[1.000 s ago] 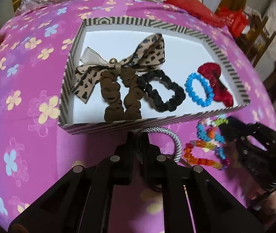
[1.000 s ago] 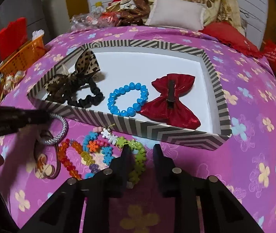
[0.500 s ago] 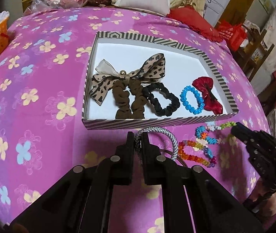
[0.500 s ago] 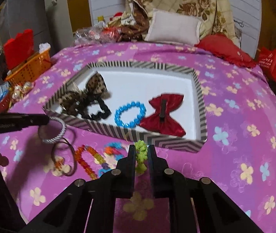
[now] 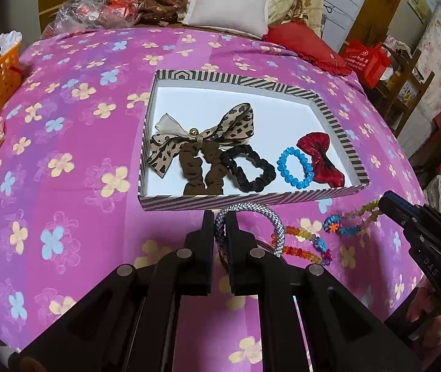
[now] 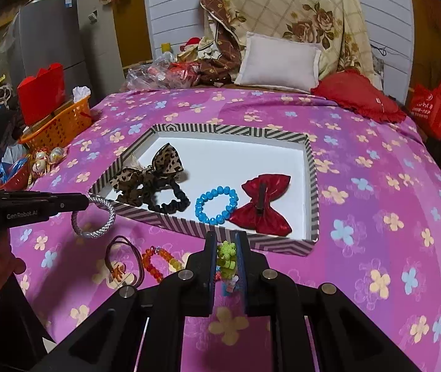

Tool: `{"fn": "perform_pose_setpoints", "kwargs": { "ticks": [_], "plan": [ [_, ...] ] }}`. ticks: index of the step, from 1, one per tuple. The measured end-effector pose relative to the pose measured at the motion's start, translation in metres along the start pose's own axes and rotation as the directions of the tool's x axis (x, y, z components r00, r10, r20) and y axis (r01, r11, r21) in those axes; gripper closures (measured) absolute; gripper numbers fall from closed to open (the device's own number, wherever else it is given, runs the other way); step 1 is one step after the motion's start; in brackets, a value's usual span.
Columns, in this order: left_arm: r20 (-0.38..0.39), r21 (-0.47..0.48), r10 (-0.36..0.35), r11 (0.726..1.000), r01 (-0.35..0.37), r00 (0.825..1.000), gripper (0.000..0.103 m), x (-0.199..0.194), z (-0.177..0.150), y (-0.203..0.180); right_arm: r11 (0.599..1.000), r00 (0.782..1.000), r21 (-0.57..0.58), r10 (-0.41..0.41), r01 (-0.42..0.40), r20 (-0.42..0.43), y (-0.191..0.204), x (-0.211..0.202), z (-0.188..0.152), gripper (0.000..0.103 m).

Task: Organize jewelry
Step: 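Carry the silver hair tie with the left tool while the right tool carries the green bracelet into the tray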

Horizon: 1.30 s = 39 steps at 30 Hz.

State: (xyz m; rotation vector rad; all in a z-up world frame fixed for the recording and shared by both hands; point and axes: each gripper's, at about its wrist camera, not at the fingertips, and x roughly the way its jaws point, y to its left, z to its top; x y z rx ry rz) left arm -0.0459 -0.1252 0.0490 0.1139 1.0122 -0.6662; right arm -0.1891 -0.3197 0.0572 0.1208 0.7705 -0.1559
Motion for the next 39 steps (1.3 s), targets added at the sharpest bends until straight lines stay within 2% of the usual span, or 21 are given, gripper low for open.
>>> {"fn": "perform_pose_setpoints", "kwargs": {
  "ticks": [10,22,39],
  "plan": [
    [0.003,-0.005,-0.007,1.000,0.008,1.000,0.097,-0.005,-0.002,-0.004,0.997,0.996,0.044,0.065,-0.067,0.053,-0.008,-0.027,0.015,0.092],
    [0.015,-0.005,-0.021,1.000,0.021,1.000,0.097,-0.009,0.005,-0.008,0.999,0.996,0.020,0.049,-0.051,0.073,-0.006,-0.036,0.031,0.092],
    [0.036,0.014,0.002,1.000,-0.003,0.999,0.097,-0.015,0.020,-0.015,0.999,0.995,0.002,0.049,-0.050,0.084,-0.001,-0.032,0.047,0.092]
  ]
}}
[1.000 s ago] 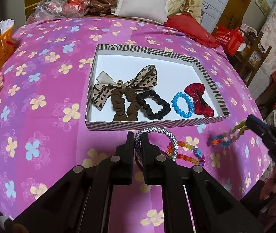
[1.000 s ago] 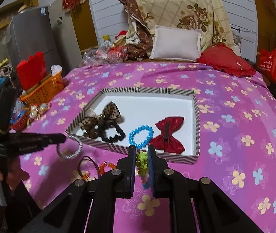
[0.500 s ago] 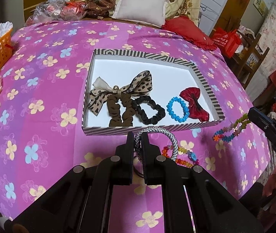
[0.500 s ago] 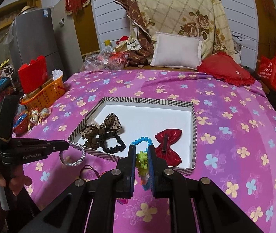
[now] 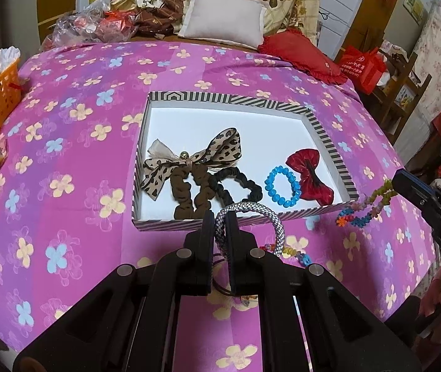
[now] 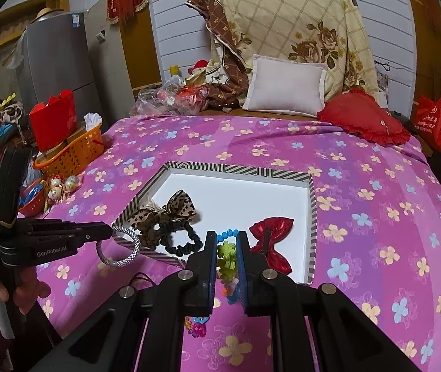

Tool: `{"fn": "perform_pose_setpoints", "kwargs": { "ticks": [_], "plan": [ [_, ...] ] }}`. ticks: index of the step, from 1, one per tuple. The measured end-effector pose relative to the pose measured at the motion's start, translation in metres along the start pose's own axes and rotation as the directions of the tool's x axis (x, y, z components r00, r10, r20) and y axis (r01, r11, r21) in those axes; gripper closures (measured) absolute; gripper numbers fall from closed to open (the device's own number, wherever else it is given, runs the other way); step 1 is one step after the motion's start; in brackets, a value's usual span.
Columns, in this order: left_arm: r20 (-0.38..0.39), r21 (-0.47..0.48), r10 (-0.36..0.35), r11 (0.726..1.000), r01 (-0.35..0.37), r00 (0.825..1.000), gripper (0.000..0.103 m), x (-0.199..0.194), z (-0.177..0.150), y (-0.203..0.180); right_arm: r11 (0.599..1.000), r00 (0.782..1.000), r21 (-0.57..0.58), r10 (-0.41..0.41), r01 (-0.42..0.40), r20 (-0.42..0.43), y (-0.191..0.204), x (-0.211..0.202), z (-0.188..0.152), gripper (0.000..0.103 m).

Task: Organize jewelry
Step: 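Carry the silver hair tie with the left tool while the right tool carries the green bracelet into the tray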

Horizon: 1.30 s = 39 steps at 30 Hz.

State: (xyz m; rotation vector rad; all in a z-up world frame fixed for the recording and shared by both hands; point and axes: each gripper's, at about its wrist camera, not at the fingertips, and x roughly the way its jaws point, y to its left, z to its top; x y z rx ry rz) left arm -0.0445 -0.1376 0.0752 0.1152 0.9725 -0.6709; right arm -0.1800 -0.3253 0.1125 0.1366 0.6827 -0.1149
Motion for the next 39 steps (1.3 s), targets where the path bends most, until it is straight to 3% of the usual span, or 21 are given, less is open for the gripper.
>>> {"fn": "perform_pose_setpoints", "kwargs": {
  "ticks": [24,39],
  "plan": [
    [-0.011,0.004,0.031,0.999,-0.031,0.999,0.097,0.019,0.018,-0.003,1.000,1.000,-0.009,-0.002,0.002,-0.003,-0.002,0.021,0.024,0.092],
    [-0.052,-0.030,0.006,1.000,-0.007,0.999,0.097,0.051,0.034,-0.003,1.000,0.999,-0.005,0.016,-0.016,-0.040,-0.005,0.066,0.040,0.092]
  ]
}}
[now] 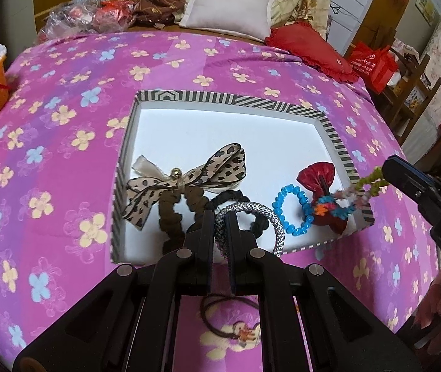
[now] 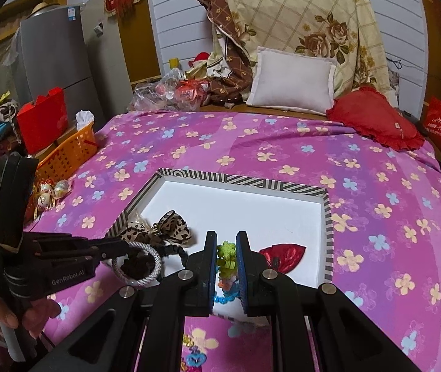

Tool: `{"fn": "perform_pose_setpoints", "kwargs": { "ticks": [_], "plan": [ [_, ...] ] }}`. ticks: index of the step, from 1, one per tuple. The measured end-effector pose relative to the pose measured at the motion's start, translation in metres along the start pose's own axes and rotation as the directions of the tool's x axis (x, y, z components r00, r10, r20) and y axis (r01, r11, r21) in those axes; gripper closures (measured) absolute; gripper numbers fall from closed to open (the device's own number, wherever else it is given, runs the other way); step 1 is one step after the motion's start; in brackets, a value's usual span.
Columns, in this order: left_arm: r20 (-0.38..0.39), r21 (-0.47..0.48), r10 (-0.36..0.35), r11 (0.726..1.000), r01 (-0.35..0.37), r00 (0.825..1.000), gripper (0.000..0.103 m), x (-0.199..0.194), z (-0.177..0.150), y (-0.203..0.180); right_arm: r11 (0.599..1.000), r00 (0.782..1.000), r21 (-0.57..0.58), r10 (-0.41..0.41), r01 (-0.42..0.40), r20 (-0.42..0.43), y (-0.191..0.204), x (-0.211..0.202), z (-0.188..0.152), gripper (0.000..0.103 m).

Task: Organize jewelry
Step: 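Carry the silver hair tie with the left tool while the right tool carries the green bracelet into the tray, then open both tools to drop the hair tie and green bracelet in the tray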

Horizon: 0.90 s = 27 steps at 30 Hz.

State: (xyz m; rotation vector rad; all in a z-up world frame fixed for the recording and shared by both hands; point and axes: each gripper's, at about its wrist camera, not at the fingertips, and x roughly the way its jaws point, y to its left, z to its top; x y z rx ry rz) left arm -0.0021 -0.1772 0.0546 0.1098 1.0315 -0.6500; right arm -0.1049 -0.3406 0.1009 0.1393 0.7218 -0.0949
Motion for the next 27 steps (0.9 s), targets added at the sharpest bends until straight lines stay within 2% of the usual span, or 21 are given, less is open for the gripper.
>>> {"fn": "perform_pose_setpoints", "kwargs": {
  "ticks": [8,14,27],
  "plan": [
    [-0.039,-0.012,0.012,1.000,-0.012,0.999,0.097,0.031,0.010,-0.003,0.999,0.999,0.026,0.023,-0.022,-0.046,-0.003,0.041,0.003,0.092],
    [-0.071,-0.023,0.029,0.999,-0.031,0.997,0.097,0.052,0.011,0.002,0.998,0.995,0.065,0.005,0.001,-0.098,-0.021,0.067,-0.010,0.092],
    [-0.080,-0.028,0.061,0.998,-0.063,0.995,0.097,0.065,0.008,0.004,0.988,0.985,0.138,-0.042,0.065,-0.165,-0.056,0.079,-0.037,0.092]
  ]
}}
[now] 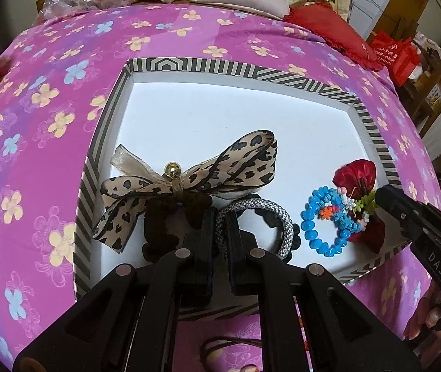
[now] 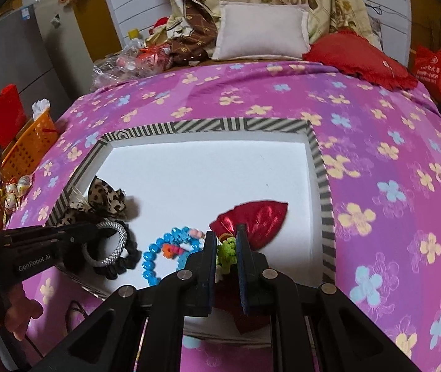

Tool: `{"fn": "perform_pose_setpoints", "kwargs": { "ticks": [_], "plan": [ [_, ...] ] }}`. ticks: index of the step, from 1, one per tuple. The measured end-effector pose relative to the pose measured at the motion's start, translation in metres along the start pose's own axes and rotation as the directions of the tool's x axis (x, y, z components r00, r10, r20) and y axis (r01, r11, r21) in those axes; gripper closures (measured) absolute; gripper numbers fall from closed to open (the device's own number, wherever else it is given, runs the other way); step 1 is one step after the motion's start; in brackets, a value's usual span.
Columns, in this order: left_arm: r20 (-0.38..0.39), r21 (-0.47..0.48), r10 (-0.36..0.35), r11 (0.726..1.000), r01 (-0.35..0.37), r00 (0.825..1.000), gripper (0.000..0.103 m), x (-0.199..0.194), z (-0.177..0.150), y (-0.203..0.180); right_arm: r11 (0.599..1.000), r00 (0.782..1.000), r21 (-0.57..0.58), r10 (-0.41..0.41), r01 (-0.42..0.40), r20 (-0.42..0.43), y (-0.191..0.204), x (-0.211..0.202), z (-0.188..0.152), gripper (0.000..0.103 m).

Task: Organize jewelry
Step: 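Open both tools to drop the hair tie and green bracelet in the tray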

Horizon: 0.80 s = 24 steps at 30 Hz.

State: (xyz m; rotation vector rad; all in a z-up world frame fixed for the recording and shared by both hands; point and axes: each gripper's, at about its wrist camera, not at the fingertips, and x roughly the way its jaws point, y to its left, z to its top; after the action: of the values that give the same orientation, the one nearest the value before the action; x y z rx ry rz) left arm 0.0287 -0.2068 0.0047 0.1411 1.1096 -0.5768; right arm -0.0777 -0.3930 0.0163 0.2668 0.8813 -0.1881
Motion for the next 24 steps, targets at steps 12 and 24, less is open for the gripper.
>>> {"fn": "perform_pose_setpoints", "kwargs": {
  "ticks": [12,24],
  "plan": [
    [0.084,0.011,0.005,1.000,-0.006,0.996,0.041,-0.035,-0.014,0.000,0.998,0.999,0.054,0.009,-0.011,0.043,-0.005,-0.033,-0.015,0.054],
    [0.131,0.067,0.063,0.995,-0.072,0.989,0.041,-0.068,-0.053,-0.002,0.999,0.998,-0.040,0.017,-0.015,0.059,0.026,-0.070,-0.048,0.054]
  ]
}}
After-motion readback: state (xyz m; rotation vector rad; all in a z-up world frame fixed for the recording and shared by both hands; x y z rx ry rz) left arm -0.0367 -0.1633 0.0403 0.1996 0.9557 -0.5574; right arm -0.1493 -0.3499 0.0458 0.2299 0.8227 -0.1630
